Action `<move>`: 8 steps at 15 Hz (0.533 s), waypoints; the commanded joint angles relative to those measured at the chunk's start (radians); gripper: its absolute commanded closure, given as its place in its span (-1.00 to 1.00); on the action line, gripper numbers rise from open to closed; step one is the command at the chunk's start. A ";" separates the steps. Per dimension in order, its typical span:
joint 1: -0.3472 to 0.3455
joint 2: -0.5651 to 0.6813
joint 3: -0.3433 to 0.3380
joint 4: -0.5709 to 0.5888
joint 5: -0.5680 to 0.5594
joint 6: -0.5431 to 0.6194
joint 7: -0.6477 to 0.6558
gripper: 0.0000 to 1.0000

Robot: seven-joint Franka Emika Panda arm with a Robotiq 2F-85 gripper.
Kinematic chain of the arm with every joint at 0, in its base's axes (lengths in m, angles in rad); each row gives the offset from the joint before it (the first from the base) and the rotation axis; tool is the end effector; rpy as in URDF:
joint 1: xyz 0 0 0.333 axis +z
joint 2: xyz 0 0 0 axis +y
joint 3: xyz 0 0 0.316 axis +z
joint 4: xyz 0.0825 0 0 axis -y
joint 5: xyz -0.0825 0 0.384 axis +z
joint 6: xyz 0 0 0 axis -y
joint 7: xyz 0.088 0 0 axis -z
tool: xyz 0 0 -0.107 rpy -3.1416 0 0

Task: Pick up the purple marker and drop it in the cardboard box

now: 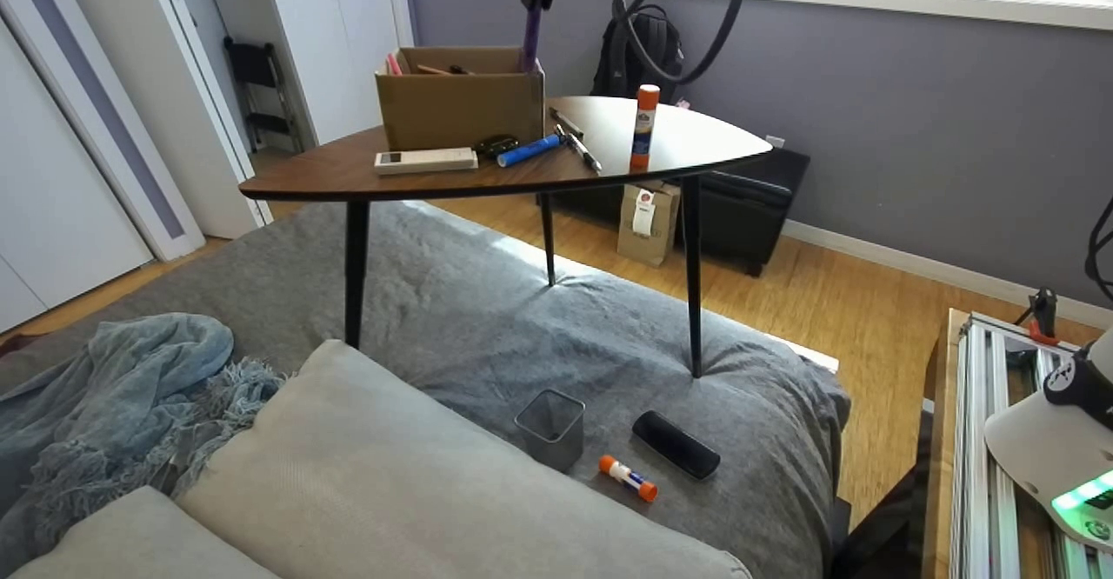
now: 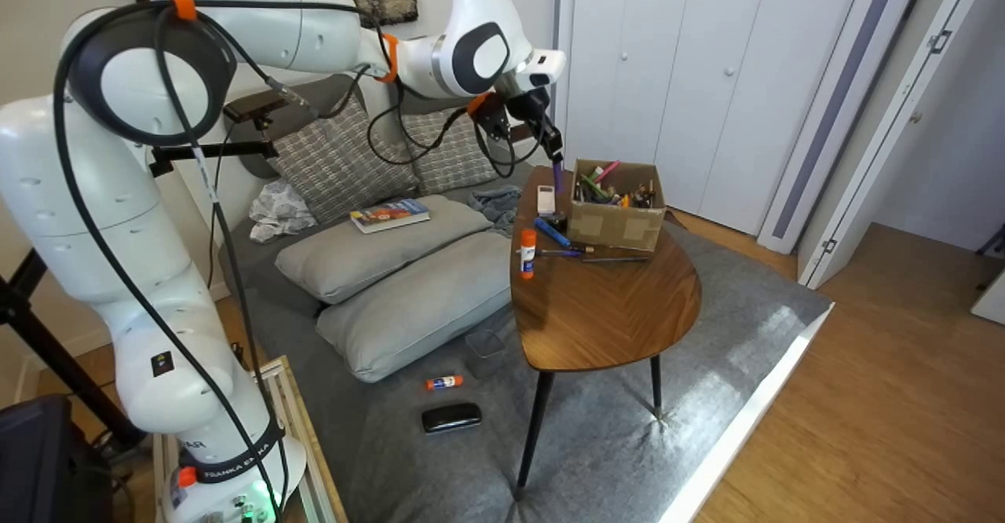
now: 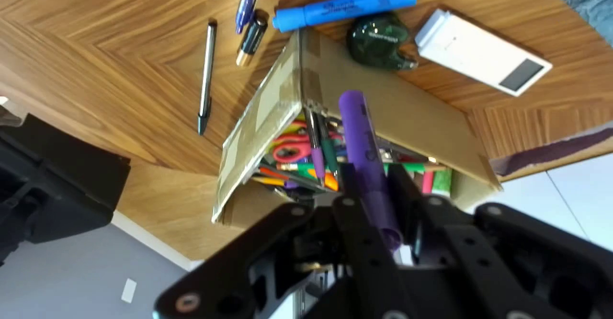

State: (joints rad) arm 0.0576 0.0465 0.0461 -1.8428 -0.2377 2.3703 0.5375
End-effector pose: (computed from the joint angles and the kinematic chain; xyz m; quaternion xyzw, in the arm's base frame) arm 0.6123 0.0605 0.5491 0.9553 -0.1464 0.2559 0.0199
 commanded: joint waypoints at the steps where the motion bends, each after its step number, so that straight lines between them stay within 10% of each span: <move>1: 0.001 -0.016 -0.004 0.009 0.004 0.002 0.001 0.59; 6: -0.004 -0.043 -0.003 0.015 0.004 0.002 0.006 0.59; 8: -0.005 -0.012 -0.004 0.042 -0.022 0.024 0.021 0.90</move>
State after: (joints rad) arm 0.0560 0.0055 0.0413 -1.8307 -0.2355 2.3748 0.5452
